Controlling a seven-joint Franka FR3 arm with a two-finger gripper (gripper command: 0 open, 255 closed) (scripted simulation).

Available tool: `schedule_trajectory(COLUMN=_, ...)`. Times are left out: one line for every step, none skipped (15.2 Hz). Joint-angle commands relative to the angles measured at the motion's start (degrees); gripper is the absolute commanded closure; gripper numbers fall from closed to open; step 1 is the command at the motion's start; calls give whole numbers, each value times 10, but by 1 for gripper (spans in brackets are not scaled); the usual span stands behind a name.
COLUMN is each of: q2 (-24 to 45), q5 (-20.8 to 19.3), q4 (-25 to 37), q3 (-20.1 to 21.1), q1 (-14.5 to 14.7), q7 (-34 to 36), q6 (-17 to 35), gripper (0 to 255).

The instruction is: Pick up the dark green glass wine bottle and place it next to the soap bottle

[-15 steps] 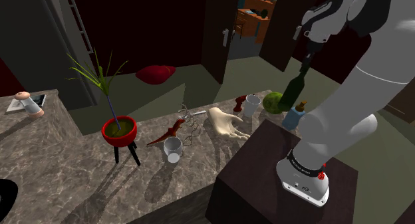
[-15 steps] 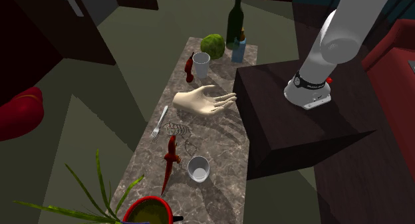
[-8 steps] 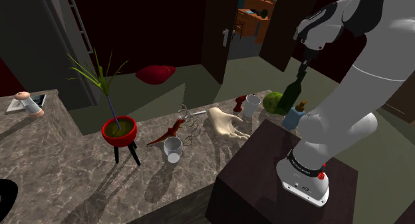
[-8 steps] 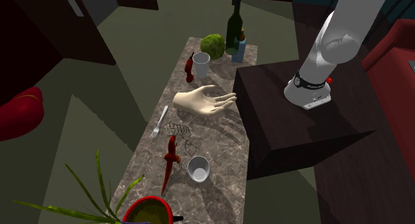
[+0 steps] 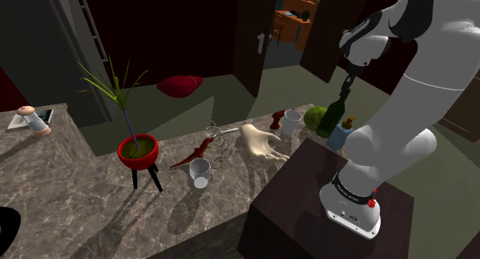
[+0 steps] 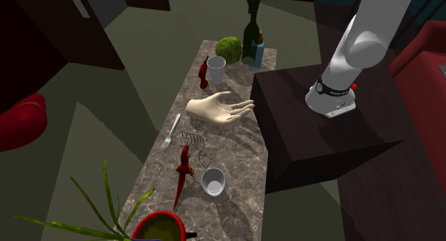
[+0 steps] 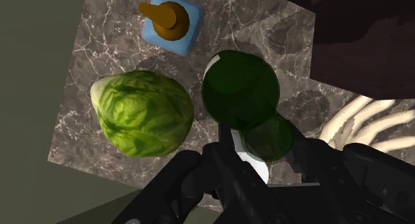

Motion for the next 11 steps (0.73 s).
schedule_trajectory(q2=11, q5=7, q4=-5, q3=1, q1=-2, q7=-6, q6=15, gripper=255)
schedule_trajectory(q2=16, q5=10, q4=-7, q3=1, q1=-3, q7=-8, q6=22, gripper=255)
schedule_trajectory(q2=21, q5=14, q4=-10, q3=2, q1=-4, q7=-10, q6=29, gripper=255)
schedule_trajectory(q2=26, q5=17, q4=-12, q3=3, q1=-4, q7=-13, q6=36, gripper=255)
schedule_trajectory(q2=32, q5=21, q4=-15, q3=4, q1=-5, q7=-15, q6=42, gripper=255)
schedule_trajectory(q2=37, q5=25, q4=-17, q3=5, q1=-6, q7=-18, q6=49, gripper=255)
schedule_trajectory(q2=42, q5=28, q4=-19, q3=6, q1=-7, q7=-20, q6=56, gripper=255)
schedule_trajectory(q2=48, q5=32, q4=-21, q3=7, q1=-8, q7=-23, q6=63, gripper=255)
schedule_trajectory(q2=54, q5=36, q4=-23, q3=9, q1=-9, q7=-25, q6=69, gripper=255)
schedule_trajectory(q2=59, q5=40, q4=-24, q3=10, q1=-10, q7=-28, q6=76, gripper=255)
schedule_trajectory(q2=65, q5=45, q4=-26, q3=12, q1=-11, q7=-31, q6=83, gripper=255)
